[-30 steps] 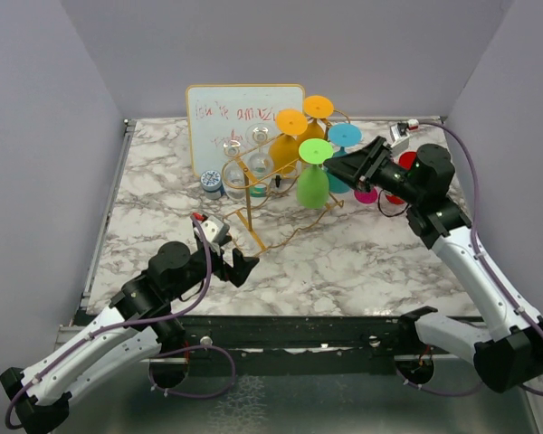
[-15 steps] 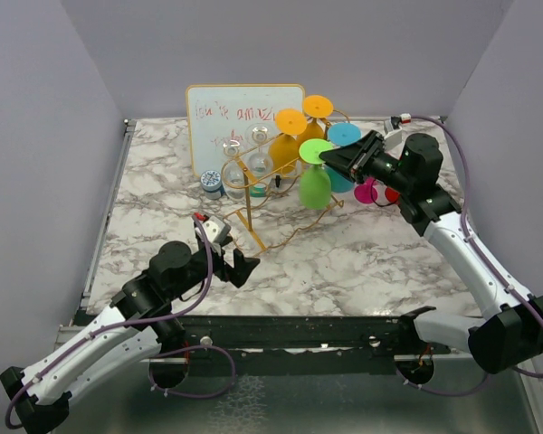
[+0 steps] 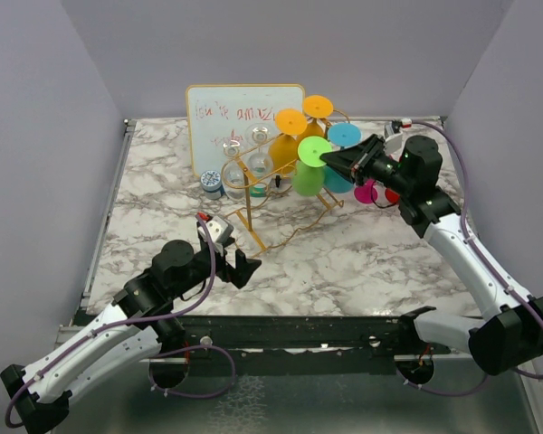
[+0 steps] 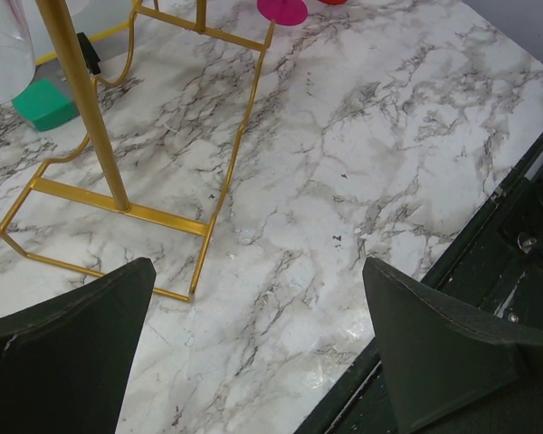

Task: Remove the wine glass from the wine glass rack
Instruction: Pick up the wine glass from the wine rack.

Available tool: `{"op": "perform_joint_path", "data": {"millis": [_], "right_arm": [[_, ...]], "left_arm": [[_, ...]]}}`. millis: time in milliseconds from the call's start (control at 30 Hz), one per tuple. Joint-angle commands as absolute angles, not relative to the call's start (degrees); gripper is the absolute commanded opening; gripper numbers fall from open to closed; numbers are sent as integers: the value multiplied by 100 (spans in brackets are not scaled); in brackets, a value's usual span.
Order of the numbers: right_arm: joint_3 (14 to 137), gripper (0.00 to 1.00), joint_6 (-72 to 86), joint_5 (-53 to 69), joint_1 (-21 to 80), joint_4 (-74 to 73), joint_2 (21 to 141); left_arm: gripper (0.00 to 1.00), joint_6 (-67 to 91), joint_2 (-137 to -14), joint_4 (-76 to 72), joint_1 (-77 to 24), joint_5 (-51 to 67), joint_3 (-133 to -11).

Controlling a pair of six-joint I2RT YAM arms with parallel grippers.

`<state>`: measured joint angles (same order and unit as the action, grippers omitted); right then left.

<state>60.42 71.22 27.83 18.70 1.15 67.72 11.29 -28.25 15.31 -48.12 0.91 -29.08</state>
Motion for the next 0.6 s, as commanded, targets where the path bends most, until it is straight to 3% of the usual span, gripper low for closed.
{"op": "perform_joint_path", "data": {"millis": [0, 133, 467, 567], "right_arm": [[6039, 13, 7280, 2659, 1890, 289, 6505], [5989, 20, 7332, 2558, 1890, 204, 6432], [6010, 20, 7488, 2760, 1890, 335, 6479], [5981, 29, 7472, 2781, 1890, 384, 6453]], "left_arm": [[99, 1055, -2838, 1406, -4790, 235, -2856], [99, 1055, -2855, 1405, -4803, 263, -2856], [99, 1046, -2883, 1397, -4799, 290, -2856], [99, 1046, -2892, 1389, -4793, 298, -2856]]}}
